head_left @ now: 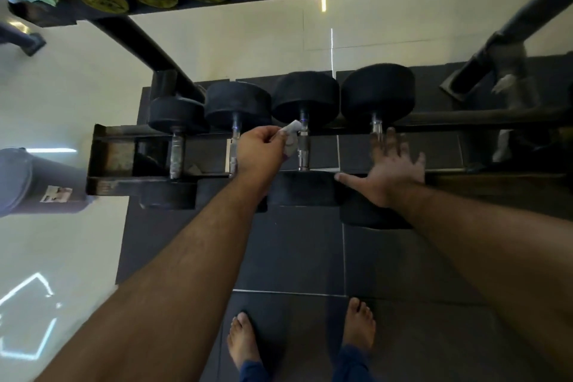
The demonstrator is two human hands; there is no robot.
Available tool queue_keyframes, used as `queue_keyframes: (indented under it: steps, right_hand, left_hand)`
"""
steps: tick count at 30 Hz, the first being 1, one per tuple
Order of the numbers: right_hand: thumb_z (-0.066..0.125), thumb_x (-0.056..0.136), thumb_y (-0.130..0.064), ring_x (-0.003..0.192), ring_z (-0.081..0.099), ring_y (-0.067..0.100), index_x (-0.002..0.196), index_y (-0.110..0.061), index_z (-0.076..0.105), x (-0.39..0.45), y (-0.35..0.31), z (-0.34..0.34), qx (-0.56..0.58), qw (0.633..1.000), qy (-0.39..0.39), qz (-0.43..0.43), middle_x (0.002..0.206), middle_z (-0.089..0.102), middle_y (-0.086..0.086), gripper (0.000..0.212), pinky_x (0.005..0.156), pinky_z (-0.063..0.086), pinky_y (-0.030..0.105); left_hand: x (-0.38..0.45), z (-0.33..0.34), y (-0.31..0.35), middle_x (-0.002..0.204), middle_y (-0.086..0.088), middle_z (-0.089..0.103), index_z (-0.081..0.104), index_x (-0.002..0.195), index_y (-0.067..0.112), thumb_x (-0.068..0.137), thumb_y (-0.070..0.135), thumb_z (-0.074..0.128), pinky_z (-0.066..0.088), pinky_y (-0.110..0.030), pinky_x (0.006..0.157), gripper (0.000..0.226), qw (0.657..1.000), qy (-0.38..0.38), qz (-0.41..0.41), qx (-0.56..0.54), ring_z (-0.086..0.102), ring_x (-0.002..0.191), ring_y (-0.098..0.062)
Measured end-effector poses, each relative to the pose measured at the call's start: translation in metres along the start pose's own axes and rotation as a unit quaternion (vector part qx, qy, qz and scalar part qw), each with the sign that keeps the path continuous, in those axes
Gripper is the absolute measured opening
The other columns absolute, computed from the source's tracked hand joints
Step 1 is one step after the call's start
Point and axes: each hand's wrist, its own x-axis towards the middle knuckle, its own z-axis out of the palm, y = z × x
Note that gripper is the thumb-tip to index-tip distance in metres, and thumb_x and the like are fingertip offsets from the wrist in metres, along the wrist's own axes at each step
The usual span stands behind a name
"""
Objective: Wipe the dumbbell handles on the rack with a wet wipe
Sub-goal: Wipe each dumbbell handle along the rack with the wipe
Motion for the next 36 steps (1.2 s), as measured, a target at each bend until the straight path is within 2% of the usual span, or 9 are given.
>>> queue_keyframes:
  steps: [4,9,13,16,20,24,28,33,36]
  right_hand:
    - [0.025,0.068,-0.111,0.165,-0.013,0.032,0.17,-0.027,-0.017,0.009,0.002,0.007,0.036,0.999,0.009,-0.013,0.177,-0.028,0.002,0.139,0.13,0.006,0.066]
    - [0.026,0.078,-0.105,0.165,-0.013,0.034,0.169,-0.024,-0.02,0.007,-0.005,0.01,0.052,0.998,-0.02,0.003,0.177,-0.026,0.002,0.13,0.127,0.005,0.072]
    - [0.016,0.073,-0.109,0.166,-0.006,0.034,0.172,-0.026,-0.009,0.006,-0.009,0.02,0.108,0.993,0.052,0.017,0.18,-0.016,0.002,0.132,0.124,0.013,0.077]
    - [0.012,0.068,-0.112,0.166,-0.005,0.034,0.173,-0.026,-0.004,0.005,-0.009,0.022,0.098,0.993,0.072,0.004,0.18,-0.016,0.001,0.136,0.125,0.014,0.075]
    - [0.013,0.063,-0.114,0.166,0.0,0.034,0.173,-0.027,0.005,0.001,-0.011,0.021,0.1,0.991,0.093,0.008,0.181,-0.009,0.0,0.141,0.126,0.019,0.071]
    - [0.017,0.065,-0.113,0.166,0.004,0.034,0.173,-0.025,0.01,0.0,-0.012,0.022,0.103,0.989,0.11,0.011,0.181,-0.002,0.002,0.139,0.127,0.023,0.066]
    - [0.019,0.065,-0.113,0.166,0.004,0.033,0.172,-0.025,0.011,-0.001,-0.012,0.021,0.105,0.988,0.109,0.012,0.181,0.0,0.002,0.139,0.127,0.023,0.065]
    - [0.021,0.065,-0.113,0.166,0.004,0.034,0.172,-0.025,0.011,-0.003,-0.012,0.019,0.097,0.989,0.106,0.016,0.181,0.0,0.003,0.14,0.127,0.023,0.066]
    - [0.02,0.063,-0.114,0.166,0.004,0.034,0.173,-0.026,0.012,-0.003,-0.013,0.019,0.094,0.99,0.107,0.019,0.181,-0.001,0.002,0.14,0.127,0.023,0.065]
  left_hand:
    - [0.02,0.023,-0.028,0.085,0.005,0.076,0.074,0.095,0.022,0.09,0.045,0.062,0.065,-0.046,0.074,0.027,0.99,0.062,0.034,0.12,0.076,0.078,-0.02]
    - [-0.004,0.048,-0.023,0.09,0.008,0.069,0.068,0.107,0.02,0.105,0.03,0.057,0.052,-0.022,0.068,0.015,0.979,0.116,0.021,0.164,0.067,0.083,-0.013]
    - [0.014,0.046,-0.02,0.1,0.0,0.075,0.072,0.11,0.017,0.102,0.028,0.059,0.052,-0.028,0.079,0.02,0.969,0.112,0.023,0.219,0.069,0.092,-0.019]
    - [0.03,0.039,-0.008,0.095,0.006,0.076,0.077,0.111,0.026,0.1,0.028,0.059,0.047,-0.026,0.075,0.021,0.935,0.072,0.108,0.329,0.069,0.088,-0.017]
    - [0.044,0.05,0.004,0.102,-0.003,0.076,0.073,0.114,0.028,0.106,0.027,0.053,0.057,-0.039,0.075,0.022,0.832,-0.014,0.251,0.495,0.072,0.092,-0.029]
    - [0.048,0.065,-0.007,0.118,-0.009,0.063,0.074,0.122,0.026,0.099,0.008,0.061,0.055,-0.042,0.079,0.032,0.75,-0.071,0.294,0.588,0.065,0.105,-0.033]
    - [0.061,0.062,-0.007,0.119,-0.012,0.059,0.079,0.111,0.017,0.095,0.006,0.062,0.053,-0.04,0.083,0.025,0.74,-0.13,0.305,0.585,0.065,0.1,-0.035]
    - [0.06,0.031,0.005,0.103,0.003,0.077,0.083,0.103,0.027,0.093,0.024,0.07,0.059,-0.034,0.088,0.017,0.681,-0.364,0.213,0.598,0.071,0.095,-0.021]
    - [0.066,0.03,0.009,0.102,0.001,0.072,0.081,0.104,0.026,0.095,0.022,0.066,0.059,-0.037,0.085,0.018,0.715,-0.28,0.251,0.59,0.07,0.092,-0.024]
